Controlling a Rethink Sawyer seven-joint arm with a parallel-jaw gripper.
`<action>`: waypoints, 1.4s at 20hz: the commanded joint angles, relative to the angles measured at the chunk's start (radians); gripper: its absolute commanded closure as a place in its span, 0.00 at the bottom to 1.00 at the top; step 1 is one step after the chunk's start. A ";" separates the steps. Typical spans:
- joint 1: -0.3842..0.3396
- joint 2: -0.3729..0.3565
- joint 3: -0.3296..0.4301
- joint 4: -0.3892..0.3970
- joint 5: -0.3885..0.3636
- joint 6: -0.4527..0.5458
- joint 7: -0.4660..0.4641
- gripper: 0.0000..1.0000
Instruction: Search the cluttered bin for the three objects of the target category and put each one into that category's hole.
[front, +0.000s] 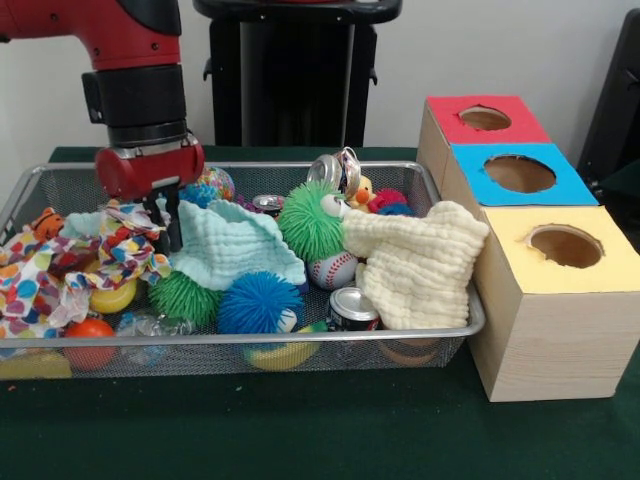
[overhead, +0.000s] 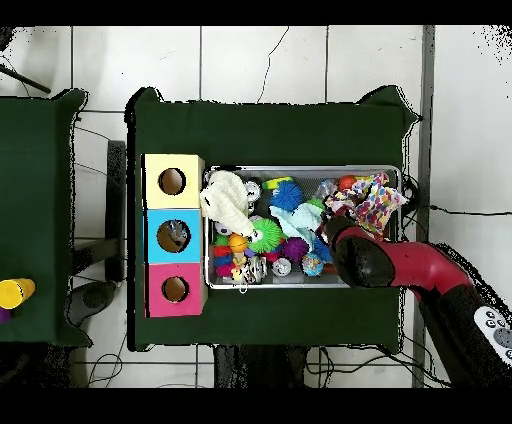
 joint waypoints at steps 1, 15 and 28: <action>0.054 -0.051 -0.068 0.062 0.007 0.048 0.167 1.00; 0.117 -0.127 -0.131 0.122 0.058 0.011 0.218 1.00; 0.056 -0.132 -0.093 0.167 0.079 -0.046 0.193 1.00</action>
